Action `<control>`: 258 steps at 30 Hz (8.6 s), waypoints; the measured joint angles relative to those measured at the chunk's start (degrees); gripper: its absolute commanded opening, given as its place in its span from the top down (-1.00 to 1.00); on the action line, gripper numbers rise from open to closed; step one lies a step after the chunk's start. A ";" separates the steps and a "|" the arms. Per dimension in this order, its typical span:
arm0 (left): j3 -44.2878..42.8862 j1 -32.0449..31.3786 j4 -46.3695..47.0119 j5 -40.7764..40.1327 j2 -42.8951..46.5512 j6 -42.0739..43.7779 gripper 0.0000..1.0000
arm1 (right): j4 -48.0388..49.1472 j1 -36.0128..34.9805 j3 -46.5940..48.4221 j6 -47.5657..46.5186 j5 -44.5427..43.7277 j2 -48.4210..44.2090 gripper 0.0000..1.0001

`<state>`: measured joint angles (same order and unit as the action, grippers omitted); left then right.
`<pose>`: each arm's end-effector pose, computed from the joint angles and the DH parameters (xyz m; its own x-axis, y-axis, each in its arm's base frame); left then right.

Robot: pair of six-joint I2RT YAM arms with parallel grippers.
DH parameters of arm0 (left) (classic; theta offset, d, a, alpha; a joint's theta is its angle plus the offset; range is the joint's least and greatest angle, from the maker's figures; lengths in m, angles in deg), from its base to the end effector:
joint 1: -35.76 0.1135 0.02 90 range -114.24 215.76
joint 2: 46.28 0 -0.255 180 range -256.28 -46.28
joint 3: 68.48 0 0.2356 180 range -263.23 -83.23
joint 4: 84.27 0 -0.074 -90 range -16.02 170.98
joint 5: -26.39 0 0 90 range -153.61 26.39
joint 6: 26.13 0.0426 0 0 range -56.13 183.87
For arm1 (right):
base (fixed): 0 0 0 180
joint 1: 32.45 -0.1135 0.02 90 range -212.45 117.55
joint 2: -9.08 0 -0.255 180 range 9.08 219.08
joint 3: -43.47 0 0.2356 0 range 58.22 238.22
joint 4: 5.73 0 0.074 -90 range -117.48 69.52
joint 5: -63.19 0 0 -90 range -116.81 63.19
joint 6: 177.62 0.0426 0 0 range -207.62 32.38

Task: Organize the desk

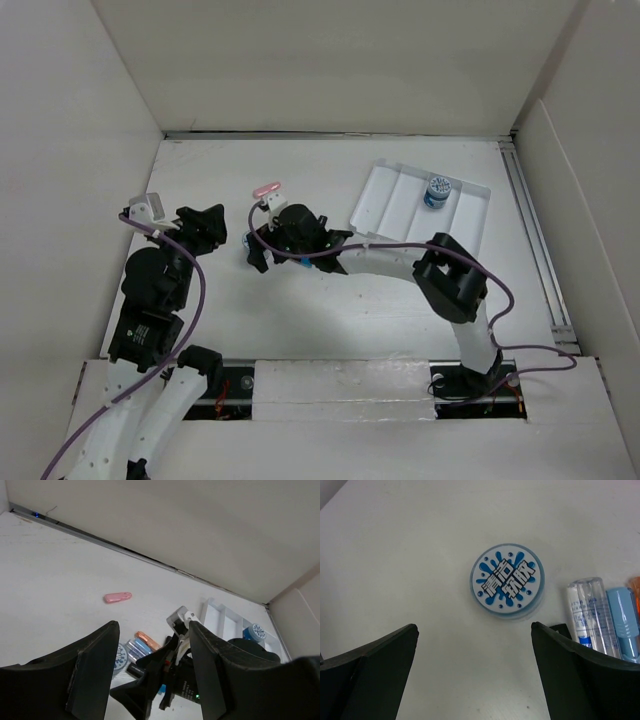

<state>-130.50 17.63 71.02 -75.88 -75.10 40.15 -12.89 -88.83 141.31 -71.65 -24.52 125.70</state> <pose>0.1055 -0.0250 0.3825 0.0865 -0.4419 -0.8929 0.1519 0.8916 -0.4266 0.2545 0.3858 0.2146 -0.4673 -0.2062 -0.8597 -0.7524 0.6033 0.2642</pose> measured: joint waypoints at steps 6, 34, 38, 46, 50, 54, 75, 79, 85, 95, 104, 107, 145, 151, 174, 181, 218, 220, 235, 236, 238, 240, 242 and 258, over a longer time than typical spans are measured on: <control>0.00 0.00 -0.33 -0.02 -0.63 -0.20 -0.08 | -6.29 -1.79 11.74 -2.34 -5.57 7.69 -1.00; 0.00 0.76 -0.20 0.52 -0.52 -0.15 -0.08 | -4.98 -3.37 18.27 -2.05 -15.08 14.82 -0.09; 0.00 1.05 -0.07 1.57 -0.55 -0.13 -0.09 | -1.86 -2.69 10.62 -0.13 -13.68 7.06 -0.10; 0.00 1.25 1.62 9.18 -4.17 1.01 -0.18 | 7.58 10.47 -11.04 7.74 -11.76 -22.56 -0.13; 0.00 1.25 1.66 14.08 -8.04 1.62 -0.20 | 9.94 23.21 -23.37 12.87 -16.33 -33.64 -0.15; 0.00 1.25 1.73 19.02 -10.99 1.92 -0.21 | 6.73 31.71 -33.42 16.59 -22.64 -37.86 -0.14; 0.00 1.25 3.23 27.98 -23.02 2.03 -0.30 | -7.72 48.41 -34.01 21.18 -23.10 -30.16 -0.21; 0.00 1.25 3.26 28.37 -24.30 2.03 -0.30 | -8.79 48.61 -34.01 21.16 -20.63 -28.85 -0.42; -0.02 1.25 3.26 28.37 -26.43 2.03 -0.30 | -8.07 48.43 -34.01 20.98 -16.94 -28.48 -0.84; -0.11 0.85 3.21 26.71 -31.12 2.03 -0.28 | -2.71 39.41 -37.09 20.90 -15.74 -46.23 -0.85; -1.40 -1.03 0.17 19.39 -38.93 0.55 -0.19 | 4.04 26.88 -43.47 19.74 -15.13 -63.39 1.00; -1.40 -1.01 -0.87 16.15 -39.28 -0.96 -0.15 | 4.07 24.35 -44.19 19.37 -15.13 -65.20 0.77; -4.17 -13.53 9.27 -13.03 -64.17 -18.71 -0.12 | 6.21 21.03 -44.57 16.81 -8.79 -52.11 -0.15; -4.35 -13.53 11.65 -13.07 -66.69 -18.64 -0.07 | 6.21 21.03 -44.46 16.79 -7.17 -50.23 -0.15; -4.66 -13.57 13.94 -13.94 -69.07 -18.82 0.85 | 6.38 21.03 -43.47 16.37 -6.16 -48.28 -0.16; -4.63 -14.45 11.96 -15.04 -60.98 -18.75 0.94 | 6.29 21.03 -43.41 16.35 -6.78 -47.95 -0.15; -69.94 -41.53 25.35 8.59 -105.24 0.81 0.83 | -6.21 21.14 -35.30 15.32 -27.04 -97.33 0.92; -74.60 -41.40 25.35 10.60 -109.70 1.73 0.80 | -6.54 21.14 -35.30 15.34 -26.67 -97.18 0.91; -85.61 -41.27 25.79 12.28 -123.23 3.15 0.51 | -7.65 21.11 -36.04 15.28 -25.68 -94.84 0.86; -85.59 -41.27 25.81 12.15 -123.38 3.13 0.44 | -7.63 21.14 -36.04 15.28 -25.64 -94.53 0.85; -85.61 -41.24 25.97 11.91 -123.62 3.13 0.19 | -7.63 21.11 -36.09 15.28 -25.62 -94.01 0.80; -85.59 -41.24 26.03 11.65 -123.69 3.17 -0.08 | -7.63 21.14 -36.24 15.28 -25.62 -93.70 0.75; -85.50 -41.24 26.99 11.45 -123.69 3.13 -0.22 | -7.65 21.14 -36.33 15.28 -25.62 -93.59 0.74; -49.62 -40.17 35.63 4.74 -95.32 1.55 0.30 | -6.93 21.14 -36.72 15.04 -24.90 -92.63 1.00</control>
<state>-180.11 -22.54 106.65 -71.14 -170.42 41.70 -19.81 -67.70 104.59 -56.62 -49.42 33.07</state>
